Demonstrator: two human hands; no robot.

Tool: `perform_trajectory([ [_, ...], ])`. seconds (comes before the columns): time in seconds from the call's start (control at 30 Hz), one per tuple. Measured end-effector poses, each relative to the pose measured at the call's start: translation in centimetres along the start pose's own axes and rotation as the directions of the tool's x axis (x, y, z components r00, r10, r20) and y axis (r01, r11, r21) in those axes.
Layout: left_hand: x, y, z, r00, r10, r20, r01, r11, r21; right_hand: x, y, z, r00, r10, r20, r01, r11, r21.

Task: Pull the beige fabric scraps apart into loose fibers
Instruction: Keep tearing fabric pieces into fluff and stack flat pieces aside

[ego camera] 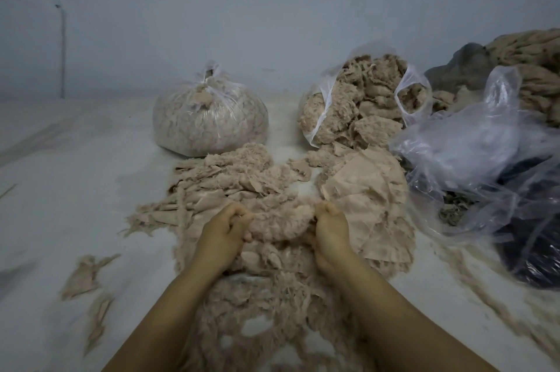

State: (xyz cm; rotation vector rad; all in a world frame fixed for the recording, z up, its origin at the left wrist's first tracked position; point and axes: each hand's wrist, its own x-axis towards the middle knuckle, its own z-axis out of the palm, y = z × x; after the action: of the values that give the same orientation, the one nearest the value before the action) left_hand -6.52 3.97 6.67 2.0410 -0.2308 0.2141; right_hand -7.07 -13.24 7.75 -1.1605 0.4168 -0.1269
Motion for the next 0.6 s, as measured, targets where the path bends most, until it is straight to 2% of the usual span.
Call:
perform_trajectory([
  [0.07,0.0,0.4,-0.1,0.999,0.036,0.011,-0.036,0.999,-0.011,-0.2,0.1,-0.4,0.994,-0.096,0.055,0.106,0.965,-0.242],
  [0.13,0.0,0.8,-0.3,0.996,0.089,0.019,-0.09,0.996,0.021,-0.3,0.3,-0.8,0.949,-0.27,0.165,0.316,0.827,-0.465],
  [0.2,0.0,1.3,-0.2,0.989,0.141,0.041,-0.142,0.99,0.027,-0.7,0.5,-0.8,0.856,-0.362,0.37,0.517,0.636,-0.573],
  [0.27,0.1,1.6,0.0,0.982,0.178,0.07,-0.181,0.983,0.041,-1.1,0.8,-0.4,0.78,-0.325,0.534,0.619,0.524,-0.585],
  [0.33,0.1,1.4,0.0,0.983,0.165,0.075,-0.172,0.98,0.098,-0.8,0.7,-0.4,0.78,-0.358,0.514,0.624,0.507,-0.594],
  [0.4,0.2,0.5,-0.5,0.993,0.109,0.051,-0.116,0.983,0.146,-0.1,0.2,-0.9,0.787,-0.484,0.383,0.607,0.494,-0.623],
  [0.5,0.0,-0.3,-1.4,0.991,0.053,0.124,-0.074,0.982,0.174,0.8,-1.4,-1.8,0.818,-0.532,0.218,0.567,0.68,-0.465],
  [0.57,-0.1,0.1,-0.9,0.984,0.094,0.153,-0.122,0.975,0.185,0.7,-2.1,-1.6,0.831,-0.509,0.225,0.557,0.762,-0.332],
  [0.6,0.0,0.5,-0.5,0.986,0.123,0.114,-0.142,0.974,0.177,0.6,-2.2,-1.4,0.83,-0.503,0.242,0.556,0.783,-0.281],
])
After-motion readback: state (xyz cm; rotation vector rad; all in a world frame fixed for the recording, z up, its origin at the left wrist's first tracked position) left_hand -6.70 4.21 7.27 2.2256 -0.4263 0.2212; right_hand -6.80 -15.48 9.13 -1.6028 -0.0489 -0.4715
